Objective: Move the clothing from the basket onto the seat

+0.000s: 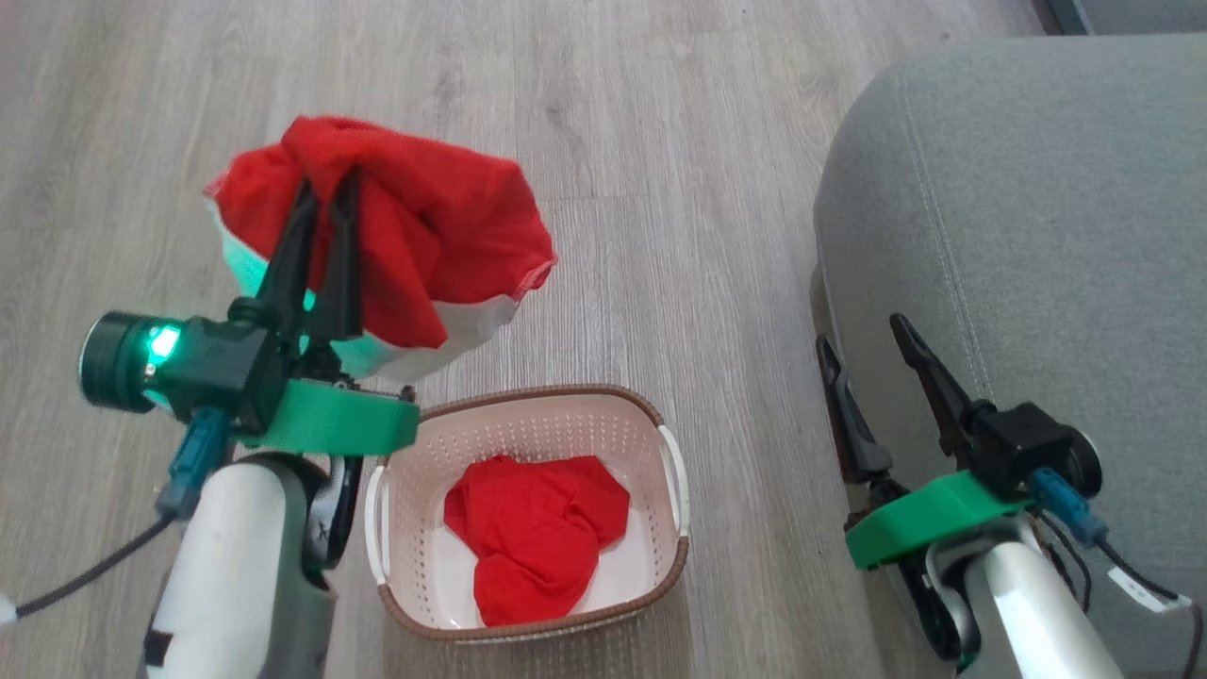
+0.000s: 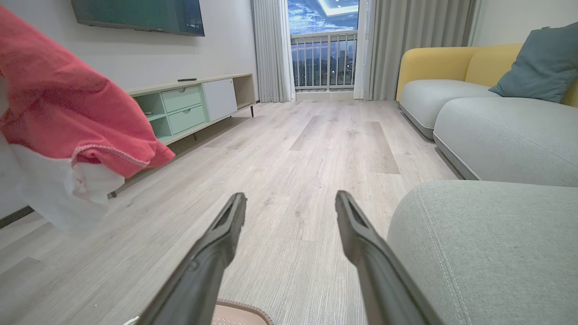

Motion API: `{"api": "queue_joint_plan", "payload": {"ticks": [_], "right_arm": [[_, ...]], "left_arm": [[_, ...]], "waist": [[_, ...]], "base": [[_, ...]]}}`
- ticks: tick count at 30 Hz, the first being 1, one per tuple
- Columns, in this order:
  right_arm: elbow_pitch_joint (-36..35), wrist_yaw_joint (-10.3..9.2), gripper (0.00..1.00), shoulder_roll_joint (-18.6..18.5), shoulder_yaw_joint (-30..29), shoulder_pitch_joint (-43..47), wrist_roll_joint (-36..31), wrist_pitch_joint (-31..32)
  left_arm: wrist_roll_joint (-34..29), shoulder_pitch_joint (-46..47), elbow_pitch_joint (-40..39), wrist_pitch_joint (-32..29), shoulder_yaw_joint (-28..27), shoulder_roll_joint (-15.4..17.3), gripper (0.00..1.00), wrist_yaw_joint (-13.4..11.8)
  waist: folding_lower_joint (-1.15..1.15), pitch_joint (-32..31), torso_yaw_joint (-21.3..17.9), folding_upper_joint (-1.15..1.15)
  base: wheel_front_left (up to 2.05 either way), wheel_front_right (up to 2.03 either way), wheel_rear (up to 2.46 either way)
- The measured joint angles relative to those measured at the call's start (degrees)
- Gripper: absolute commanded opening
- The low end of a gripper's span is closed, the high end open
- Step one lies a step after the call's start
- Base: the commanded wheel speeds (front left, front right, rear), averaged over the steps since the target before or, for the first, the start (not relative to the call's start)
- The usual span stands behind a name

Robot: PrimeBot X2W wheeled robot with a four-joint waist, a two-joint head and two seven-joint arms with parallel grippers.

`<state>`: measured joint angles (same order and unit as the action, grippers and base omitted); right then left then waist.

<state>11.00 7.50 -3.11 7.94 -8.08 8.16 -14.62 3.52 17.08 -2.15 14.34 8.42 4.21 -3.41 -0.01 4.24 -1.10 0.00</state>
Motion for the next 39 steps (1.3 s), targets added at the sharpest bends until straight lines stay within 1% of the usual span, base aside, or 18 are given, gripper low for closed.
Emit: {"api": "queue_joint_plan", "payload": {"ticks": [2,5,12,16,19,24,26,28,31,33,36,39], "right_arm": [[-0.11,0.0,1.0,0.0,0.03,0.6,0.0,-0.01],[-0.32,0.0,1.0,0.0,0.07,0.95,-0.01,0.0],[-1.45,-0.01,1.0,0.0,0.24,0.95,-0.01,0.0],[-1.74,0.0,1.0,0.0,0.33,0.98,-0.01,0.0],[-1.96,-0.01,1.0,0.0,0.4,0.98,-0.01,0.0],[-4.27,0.0,1.0,0.0,0.14,0.99,1.0,0.0],[-5.33,-0.01,1.0,0.0,1.02,0.98,1.31,-0.01],[-6.5,-0.01,1.0,-0.02,3.43,0.91,0.99,0.0],[-7.38,0.0,1.0,-2.04,10.55,0.07,0.41,-0.01],[-7.78,0.0,1.0,-4.75,14.21,-0.75,0.49,0.0],[-7.93,0.0,1.0,-9.16,18.5,-3.2,0.57,-0.01],[-7.86,0.0,1.0,-11.98,21.39,-6.23,0.57,-0.01]], "left_arm": [[0.0,-0.31,-1.58,0.37,0.13,-0.32,0.0,1.55],[0.0,-1.38,-1.77,0.37,0.62,-0.41,0.0,3.9],[0.01,-2.07,-3.01,0.37,1.24,-0.64,0.0,7.79],[1.22,-2.2,-2.47,0.37,1.62,-0.97,0.0,9.15],[1.45,-2.48,-2.32,0.37,1.53,-1.03,0.0,9.7],[1.46,-2.92,-1.99,0.37,1.23,-1.22,0.0,10.29],[1.45,-2.92,-1.71,0.37,1.24,-1.27,0.0,10.32],[1.38,-2.92,-0.87,0.37,1.54,-1.29,0.0,10.36],[0.36,-2.91,-0.25,0.37,3.42,-0.82,0.0,10.5],[-0.07,-2.89,-0.05,0.37,5.39,-0.31,0.0,10.83],[-0.07,-2.8,0.18,0.37,9.23,1.16,0.0,10.83],[0.0,-2.62,0.59,0.37,13.77,3.26,0.0,10.84]], "waist": [[0.0,-0.43,0.14,0.0],[0.0,-0.76,0.24,0.0],[0.0,-0.88,0.06,0.0],[0.0,-0.77,-0.03,0.0],[0.0,-0.65,-0.1,0.0],[0.0,-0.48,-0.23,0.0],[0.0,-0.38,-0.34,0.0],[0.0,-0.26,-0.51,0.0],[0.01,-0.09,-0.82,0.0],[0.01,0.02,-0.99,0.0],[0.01,0.15,-1.15,0.0],[0.01,0.26,-1.17,0.0]], "base": [[0.0,0.0,0.0],[0.0,0.0,0.0],[0.0,0.0,0.0],[0.0,0.0,0.0],[0.0,0.0,0.0],[0.0,0.0,0.0],[0.0,0.0,0.0],[0.0,0.0,0.0],[0.0,0.0,0.0],[0.0,0.0,0.0],[0.0,0.0,0.0],[0.0,0.0,0.0]]}}
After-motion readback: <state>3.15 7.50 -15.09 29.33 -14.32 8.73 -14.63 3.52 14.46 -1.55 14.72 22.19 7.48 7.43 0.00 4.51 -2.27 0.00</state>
